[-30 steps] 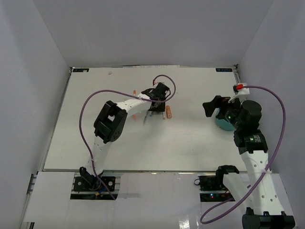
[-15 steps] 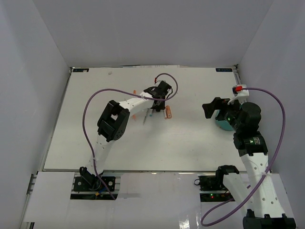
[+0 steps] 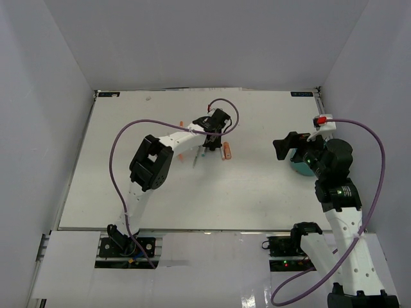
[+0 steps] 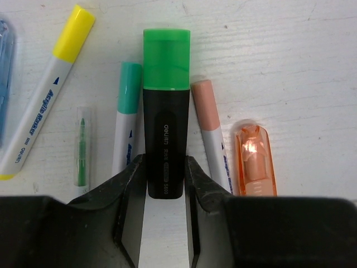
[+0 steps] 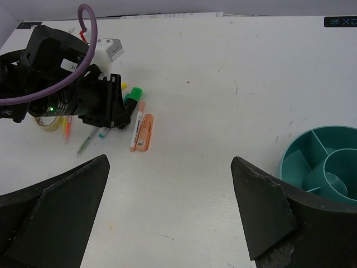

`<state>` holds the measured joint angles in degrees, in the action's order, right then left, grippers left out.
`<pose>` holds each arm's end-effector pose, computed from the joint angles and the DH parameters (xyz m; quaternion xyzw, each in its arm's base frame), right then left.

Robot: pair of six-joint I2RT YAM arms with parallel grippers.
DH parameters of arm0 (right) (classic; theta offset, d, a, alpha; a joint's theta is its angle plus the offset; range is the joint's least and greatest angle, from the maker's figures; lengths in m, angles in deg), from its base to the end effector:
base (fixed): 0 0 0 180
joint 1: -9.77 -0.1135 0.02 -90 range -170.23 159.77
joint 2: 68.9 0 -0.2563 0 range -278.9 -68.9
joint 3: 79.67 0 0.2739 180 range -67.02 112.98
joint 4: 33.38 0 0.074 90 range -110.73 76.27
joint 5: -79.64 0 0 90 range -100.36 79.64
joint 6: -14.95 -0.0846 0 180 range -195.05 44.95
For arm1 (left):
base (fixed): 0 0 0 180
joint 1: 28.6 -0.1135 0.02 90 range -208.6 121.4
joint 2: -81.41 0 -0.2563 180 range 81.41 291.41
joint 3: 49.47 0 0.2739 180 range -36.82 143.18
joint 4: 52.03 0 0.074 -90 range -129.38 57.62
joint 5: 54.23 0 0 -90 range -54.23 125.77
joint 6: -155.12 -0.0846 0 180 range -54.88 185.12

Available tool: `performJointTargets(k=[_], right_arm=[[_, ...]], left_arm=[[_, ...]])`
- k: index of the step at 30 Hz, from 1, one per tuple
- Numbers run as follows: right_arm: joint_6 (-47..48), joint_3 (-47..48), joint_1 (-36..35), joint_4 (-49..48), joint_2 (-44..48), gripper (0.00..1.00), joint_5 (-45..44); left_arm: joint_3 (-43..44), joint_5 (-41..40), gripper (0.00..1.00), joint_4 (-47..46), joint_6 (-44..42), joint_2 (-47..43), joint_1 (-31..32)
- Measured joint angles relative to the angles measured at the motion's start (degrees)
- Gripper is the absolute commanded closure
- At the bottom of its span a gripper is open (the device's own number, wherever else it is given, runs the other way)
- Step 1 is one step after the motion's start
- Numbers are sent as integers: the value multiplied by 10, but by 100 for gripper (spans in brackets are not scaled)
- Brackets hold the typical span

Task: Sort the stationery into containers
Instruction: Pick up the pen from the center of the board.

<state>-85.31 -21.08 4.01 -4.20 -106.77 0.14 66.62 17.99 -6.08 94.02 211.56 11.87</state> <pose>0.2266 0.0384 0.3446 -0.0301 0.7559 0.1592 0.6343 0.4186 -0.3232 0.1090 0.0564 0.9535 -0.0227 0.2951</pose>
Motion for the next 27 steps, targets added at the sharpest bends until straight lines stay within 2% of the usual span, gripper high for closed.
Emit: performJointTargets(k=[4, 7, 10, 16, 21, 27], right_arm=[[3, 7, 0, 7, -11, 3, 9], [5, 42, 0, 30, -43, 3, 20], [8, 98, -1, 53, -90, 3, 33], [-3, 212, -7, 80, -183, 1, 108], [-31, 280, -67, 91, -249, 1, 141], [-57, 337, -155, 92, -315, 1, 150]], left_arm=[[-17, 18, 100, 10, -8, -29, 0], [-44, 40, 100, 5, -33, -82, 0], [-100, 74, 100, -25, -81, -177, 0], [-258, 169, 100, -158, -214, -393, 0], [-348, 243, 100, -240, -308, -489, 0], [-433, 302, 100, -299, -375, -528, 2]])
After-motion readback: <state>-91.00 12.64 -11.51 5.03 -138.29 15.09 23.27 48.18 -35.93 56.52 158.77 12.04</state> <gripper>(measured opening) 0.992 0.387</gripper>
